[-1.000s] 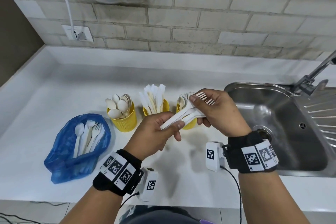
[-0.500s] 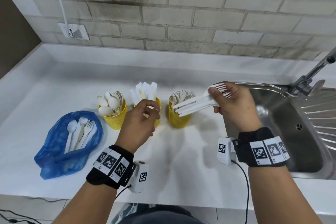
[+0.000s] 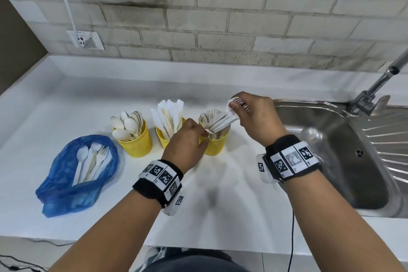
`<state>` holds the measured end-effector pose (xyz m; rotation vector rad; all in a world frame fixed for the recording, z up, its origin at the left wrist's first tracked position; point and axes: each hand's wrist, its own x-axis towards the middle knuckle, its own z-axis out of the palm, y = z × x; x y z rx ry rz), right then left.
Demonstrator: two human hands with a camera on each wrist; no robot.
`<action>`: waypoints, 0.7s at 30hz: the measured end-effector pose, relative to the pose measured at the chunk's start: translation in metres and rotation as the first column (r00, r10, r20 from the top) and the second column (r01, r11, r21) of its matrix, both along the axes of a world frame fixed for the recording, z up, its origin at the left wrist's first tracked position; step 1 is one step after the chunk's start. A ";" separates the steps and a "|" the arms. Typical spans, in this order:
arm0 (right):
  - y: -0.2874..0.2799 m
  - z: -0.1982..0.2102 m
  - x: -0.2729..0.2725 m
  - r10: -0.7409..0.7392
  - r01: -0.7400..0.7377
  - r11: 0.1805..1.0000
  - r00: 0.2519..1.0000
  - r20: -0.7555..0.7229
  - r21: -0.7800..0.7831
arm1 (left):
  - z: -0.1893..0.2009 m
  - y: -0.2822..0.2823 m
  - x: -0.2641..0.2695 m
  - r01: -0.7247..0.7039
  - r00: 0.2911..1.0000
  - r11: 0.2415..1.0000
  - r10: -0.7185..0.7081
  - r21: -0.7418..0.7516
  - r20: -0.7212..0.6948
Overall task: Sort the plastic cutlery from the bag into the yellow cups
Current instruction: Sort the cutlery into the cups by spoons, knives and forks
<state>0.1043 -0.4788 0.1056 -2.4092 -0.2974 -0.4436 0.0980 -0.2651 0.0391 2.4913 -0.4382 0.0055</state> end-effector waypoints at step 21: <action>0.040 -0.062 -0.006 -0.015 -0.042 0.850 0.995 -0.104 -0.526 | 0.004 0.014 0.003 0.027 0.995 1.000 -0.026 -0.008 0.096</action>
